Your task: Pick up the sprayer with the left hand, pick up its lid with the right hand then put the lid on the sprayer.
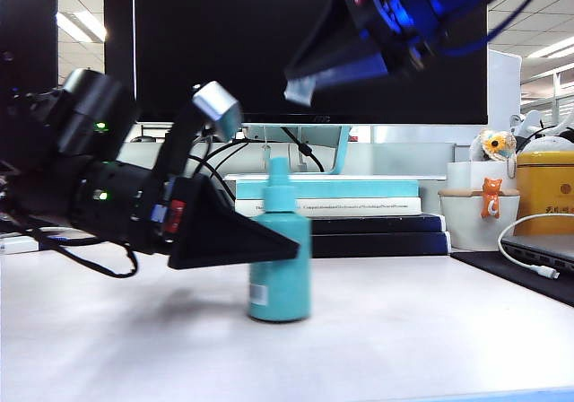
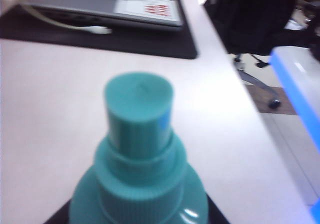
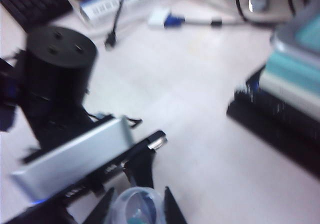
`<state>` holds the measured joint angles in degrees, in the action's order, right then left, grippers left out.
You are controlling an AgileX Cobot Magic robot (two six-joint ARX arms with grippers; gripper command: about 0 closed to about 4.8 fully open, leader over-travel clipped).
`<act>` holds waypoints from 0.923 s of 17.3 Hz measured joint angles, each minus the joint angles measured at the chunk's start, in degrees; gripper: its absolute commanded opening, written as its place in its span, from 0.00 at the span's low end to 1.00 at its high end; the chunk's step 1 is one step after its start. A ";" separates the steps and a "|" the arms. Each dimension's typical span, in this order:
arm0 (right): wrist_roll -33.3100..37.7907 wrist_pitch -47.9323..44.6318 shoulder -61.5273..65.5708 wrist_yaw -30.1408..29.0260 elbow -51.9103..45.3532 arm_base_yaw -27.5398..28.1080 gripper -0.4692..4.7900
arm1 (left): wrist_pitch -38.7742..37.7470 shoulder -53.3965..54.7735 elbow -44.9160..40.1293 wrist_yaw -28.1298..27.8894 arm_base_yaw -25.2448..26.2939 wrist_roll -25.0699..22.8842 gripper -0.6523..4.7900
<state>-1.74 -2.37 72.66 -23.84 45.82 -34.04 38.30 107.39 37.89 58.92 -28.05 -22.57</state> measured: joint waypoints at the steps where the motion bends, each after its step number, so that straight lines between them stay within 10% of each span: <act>1: 0.02 1.05 0.24 0.00 0.00 0.02 0.25 | 0.00 0.00 -0.02 -0.17 -0.42 -0.55 0.62; 16: 0.20 4.87 0.74 -2.86 -0.04 -0.11 0.25 | 0.28 0.28 0.00 -0.52 -1.31 -0.98 0.62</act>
<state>-1.54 2.50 73.41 -26.70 45.78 -34.15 38.59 107.68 37.89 58.39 -29.36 -23.55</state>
